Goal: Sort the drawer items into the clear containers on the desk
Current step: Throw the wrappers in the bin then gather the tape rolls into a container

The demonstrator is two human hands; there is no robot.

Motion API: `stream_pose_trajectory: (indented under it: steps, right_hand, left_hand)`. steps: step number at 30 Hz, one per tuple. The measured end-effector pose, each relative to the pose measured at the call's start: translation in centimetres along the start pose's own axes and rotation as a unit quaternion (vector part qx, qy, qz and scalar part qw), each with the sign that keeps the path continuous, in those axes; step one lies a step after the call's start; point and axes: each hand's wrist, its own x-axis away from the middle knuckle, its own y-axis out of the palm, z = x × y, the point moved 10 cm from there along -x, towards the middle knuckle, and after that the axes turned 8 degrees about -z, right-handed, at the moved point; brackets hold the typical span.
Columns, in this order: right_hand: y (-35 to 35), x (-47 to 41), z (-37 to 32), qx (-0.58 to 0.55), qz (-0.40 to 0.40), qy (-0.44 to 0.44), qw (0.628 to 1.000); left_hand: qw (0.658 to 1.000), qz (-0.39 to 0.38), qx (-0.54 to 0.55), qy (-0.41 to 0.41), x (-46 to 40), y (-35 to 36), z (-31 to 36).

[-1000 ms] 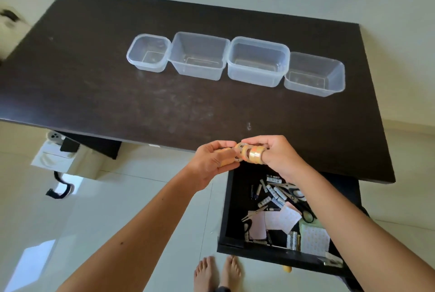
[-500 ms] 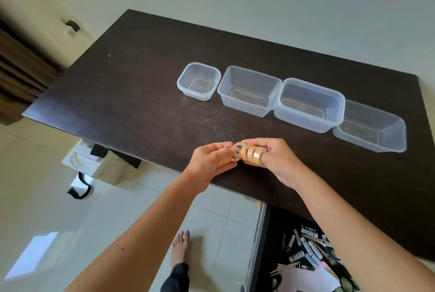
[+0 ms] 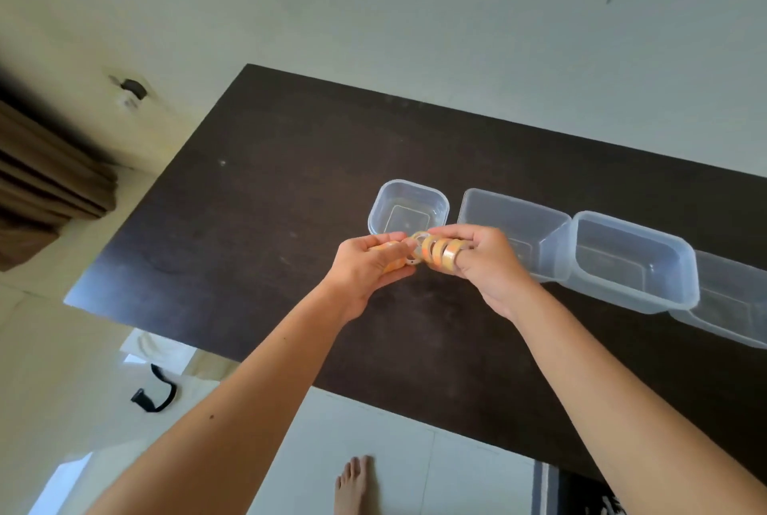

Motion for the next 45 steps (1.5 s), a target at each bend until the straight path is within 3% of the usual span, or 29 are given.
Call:
stream_pose_trajectory:
  steps: [5, 15, 20, 28, 33, 38, 45]
  right_hand:
    - [0.6, -3.3, -2.2, -0.049, 0.023, 0.035, 0.998]
    - [0.3, -6.3, -1.8, -0.015, 0.039, 0.078, 0.996]
    - [0.0, -6.3, -2.4, -0.011, 0.038, 0.073, 0.997]
    - [-0.8, -6.5, -3.6, 0.102, 0.09, 0.062, 0.989]
    - [-1.2, -6.6, -4.7, 0.232, 0.132, 0.041, 0.963]
    - [-0.8, -6.9, -4.5, 0.252, 0.138, 0.058, 0.956]
    - [-0.9, -6.8, -4.1, 0.192, 0.137, 0.073, 0.969]
  left_hand:
    - [0.999, -0.003, -0.04, -0.004, -3.4, -0.9, 3.2]
    - [0.995, 0.023, -0.082, -0.059, -6.3, -1.3, 4.4]
    - [0.997, 0.016, -0.073, -0.025, -6.1, -1.2, 5.4]
    - [0.997, 0.012, -0.079, 0.004, -5.8, -1.2, 6.8]
    - [0.992, 0.009, -0.12, 0.023, -5.6, -1.2, 7.2]
    - [0.991, -0.018, -0.129, 0.023, -5.8, -1.0, 6.9]
    - [0.993, -0.033, -0.111, 0.009, -6.3, -1.4, 6.1]
